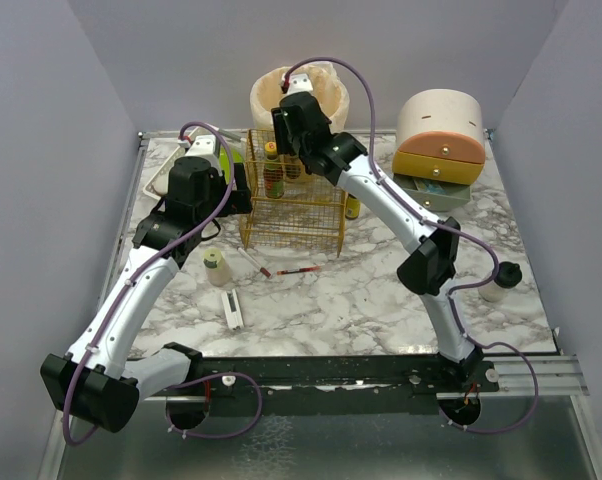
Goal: Clear the kitchen counter
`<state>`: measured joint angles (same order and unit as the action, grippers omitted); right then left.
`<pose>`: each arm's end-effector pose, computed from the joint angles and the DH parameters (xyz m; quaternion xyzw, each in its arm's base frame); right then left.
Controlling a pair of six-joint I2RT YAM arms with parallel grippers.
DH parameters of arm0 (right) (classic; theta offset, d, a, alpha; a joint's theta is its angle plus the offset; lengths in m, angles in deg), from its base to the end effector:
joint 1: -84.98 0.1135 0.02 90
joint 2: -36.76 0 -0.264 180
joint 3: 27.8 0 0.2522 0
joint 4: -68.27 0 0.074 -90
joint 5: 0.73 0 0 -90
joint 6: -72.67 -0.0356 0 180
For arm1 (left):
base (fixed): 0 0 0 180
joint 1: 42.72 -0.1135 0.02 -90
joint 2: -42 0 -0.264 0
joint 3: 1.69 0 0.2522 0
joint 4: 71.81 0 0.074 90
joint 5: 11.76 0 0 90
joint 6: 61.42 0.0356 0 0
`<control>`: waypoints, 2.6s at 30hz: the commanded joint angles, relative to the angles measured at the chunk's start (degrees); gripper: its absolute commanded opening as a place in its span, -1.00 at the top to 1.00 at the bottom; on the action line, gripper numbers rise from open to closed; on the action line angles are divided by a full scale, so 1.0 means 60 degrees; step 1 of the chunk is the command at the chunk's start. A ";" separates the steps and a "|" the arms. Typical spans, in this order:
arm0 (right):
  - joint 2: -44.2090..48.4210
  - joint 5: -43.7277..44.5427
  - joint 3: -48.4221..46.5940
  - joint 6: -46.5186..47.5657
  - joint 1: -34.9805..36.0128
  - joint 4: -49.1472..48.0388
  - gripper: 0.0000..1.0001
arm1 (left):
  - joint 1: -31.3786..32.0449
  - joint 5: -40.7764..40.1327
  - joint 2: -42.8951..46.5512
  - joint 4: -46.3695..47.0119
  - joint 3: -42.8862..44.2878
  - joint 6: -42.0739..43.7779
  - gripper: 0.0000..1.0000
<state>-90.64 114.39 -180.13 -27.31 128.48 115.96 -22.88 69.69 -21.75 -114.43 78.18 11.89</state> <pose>0.3782 0.3380 0.3884 -0.1191 0.8130 0.0814 0.5641 0.2306 -0.0776 0.3716 -0.0159 0.8487 -0.1043 0.5182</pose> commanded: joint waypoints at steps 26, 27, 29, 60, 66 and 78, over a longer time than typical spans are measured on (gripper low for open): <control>-0.0878 -0.0662 0.0654 -0.0783 -0.0600 0.0156 0.84 | -0.0069 0.0144 0.0129 0.0021 -0.0061 -0.0118 -0.98; -0.0875 -0.0639 0.0665 -0.0787 -0.0613 0.0180 0.78 | -0.0069 0.0151 0.0137 0.0020 -0.0061 -0.0117 -0.98; -0.0892 -0.0642 0.0713 -0.0784 -0.0615 0.0203 0.60 | -0.0069 0.0152 0.0147 0.0020 -0.0075 -0.0105 -0.98; 0.1595 -0.2110 0.1008 -0.0249 -0.0599 -0.0635 -0.40 | -0.0080 -0.0785 0.0433 -0.0696 -0.0346 -0.0594 -0.98; 0.2791 -0.3348 0.2209 0.0158 -0.0601 -0.1525 -0.40 | -0.0084 -0.1161 0.0668 -0.1161 -0.0676 -0.0923 -0.98; 0.6864 -0.0674 0.7573 0.0796 -0.0615 -0.2102 -0.44 | -0.0083 -0.1216 0.0542 -0.1350 -0.0851 -0.1173 -0.98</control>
<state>-54.42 100.75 -140.04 -24.56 125.10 102.63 -23.10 63.63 -17.97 -121.89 72.96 5.99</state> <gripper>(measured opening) 0.718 0.990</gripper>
